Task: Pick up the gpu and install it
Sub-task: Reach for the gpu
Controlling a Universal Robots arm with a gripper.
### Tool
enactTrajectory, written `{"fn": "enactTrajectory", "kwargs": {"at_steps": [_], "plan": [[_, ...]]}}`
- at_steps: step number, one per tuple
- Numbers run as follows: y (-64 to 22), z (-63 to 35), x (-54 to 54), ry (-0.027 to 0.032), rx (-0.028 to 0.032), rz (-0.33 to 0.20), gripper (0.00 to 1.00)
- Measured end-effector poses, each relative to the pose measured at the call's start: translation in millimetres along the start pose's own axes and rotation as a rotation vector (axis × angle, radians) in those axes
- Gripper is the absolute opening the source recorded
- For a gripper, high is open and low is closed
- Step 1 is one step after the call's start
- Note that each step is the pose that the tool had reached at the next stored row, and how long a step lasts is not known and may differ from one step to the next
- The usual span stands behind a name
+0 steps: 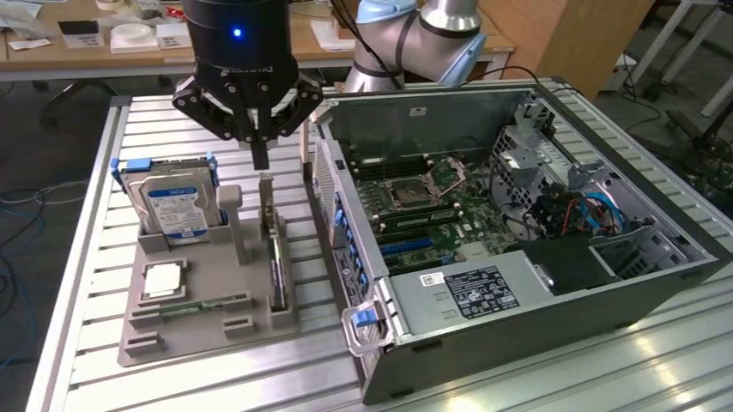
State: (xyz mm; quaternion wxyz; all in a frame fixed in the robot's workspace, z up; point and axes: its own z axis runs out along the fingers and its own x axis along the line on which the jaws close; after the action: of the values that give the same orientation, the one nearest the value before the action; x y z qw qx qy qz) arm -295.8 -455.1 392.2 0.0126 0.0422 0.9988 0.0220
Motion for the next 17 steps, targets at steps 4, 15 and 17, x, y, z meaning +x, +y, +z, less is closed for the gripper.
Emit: {"fn": "enactTrajectory", "kwargs": {"at_steps": [4, 15, 17], "plan": [[-2.0, -0.1, 0.0, 0.0000, 0.0000, 0.000, 0.11], [-2.7, -0.1, 1.1, 0.0000, 0.0000, 0.000, 0.11], [-2.7, -0.1, 1.1, 0.0001, 0.0001, 0.000, 0.11]]}}
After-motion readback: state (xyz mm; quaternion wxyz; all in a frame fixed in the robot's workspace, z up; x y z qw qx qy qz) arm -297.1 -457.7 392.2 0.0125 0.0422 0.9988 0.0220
